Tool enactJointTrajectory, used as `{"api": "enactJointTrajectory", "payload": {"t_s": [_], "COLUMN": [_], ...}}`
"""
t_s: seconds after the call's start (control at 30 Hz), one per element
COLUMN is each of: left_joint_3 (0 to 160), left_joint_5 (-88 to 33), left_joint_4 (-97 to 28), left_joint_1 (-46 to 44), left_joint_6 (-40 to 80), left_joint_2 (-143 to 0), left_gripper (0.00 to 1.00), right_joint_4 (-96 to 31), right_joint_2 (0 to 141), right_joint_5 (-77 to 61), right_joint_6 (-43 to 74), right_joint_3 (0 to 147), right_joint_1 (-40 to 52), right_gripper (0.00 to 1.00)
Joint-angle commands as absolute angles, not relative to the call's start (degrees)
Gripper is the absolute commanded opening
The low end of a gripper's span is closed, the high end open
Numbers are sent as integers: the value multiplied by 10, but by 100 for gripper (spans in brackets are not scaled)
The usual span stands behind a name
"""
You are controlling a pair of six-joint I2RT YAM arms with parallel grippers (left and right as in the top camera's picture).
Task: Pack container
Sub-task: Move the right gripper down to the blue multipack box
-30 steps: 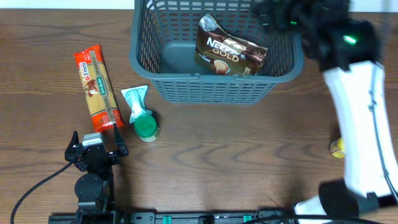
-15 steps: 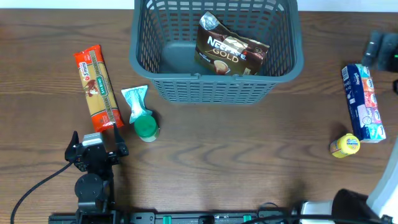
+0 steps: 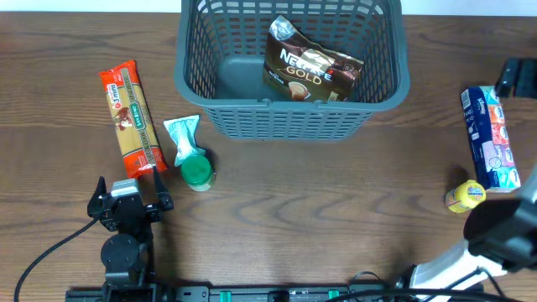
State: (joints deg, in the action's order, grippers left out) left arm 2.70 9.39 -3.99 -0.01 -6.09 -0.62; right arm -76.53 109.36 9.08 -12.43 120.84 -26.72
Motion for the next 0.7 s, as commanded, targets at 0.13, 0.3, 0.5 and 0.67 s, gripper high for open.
{"api": "enactJointTrajectory", "payload": {"t_s": [0.13, 0.3, 0.5, 0.67], "left_joint_3": [10, 10, 10, 10], "left_joint_5": [97, 97, 97, 97], "left_joint_4": [-48, -48, -48, -48], "left_joint_1": [3, 3, 3, 3], "left_joint_6": [-66, -66, -66, -66], "left_joint_2": [-2, -2, -2, -2], "left_gripper": [98, 98, 99, 98], "right_joint_4": [-762, -758, -745, -739], "right_joint_2": [1195, 1256, 1303, 1331], "right_joint_5": [84, 90, 90, 66], "right_joint_6": [-164, -168, -158, -146], "right_joint_3": [1206, 1206, 1206, 1204], "right_joint_1": [-272, -284, -317, -351], "right_gripper": [99, 99, 99, 99]}}
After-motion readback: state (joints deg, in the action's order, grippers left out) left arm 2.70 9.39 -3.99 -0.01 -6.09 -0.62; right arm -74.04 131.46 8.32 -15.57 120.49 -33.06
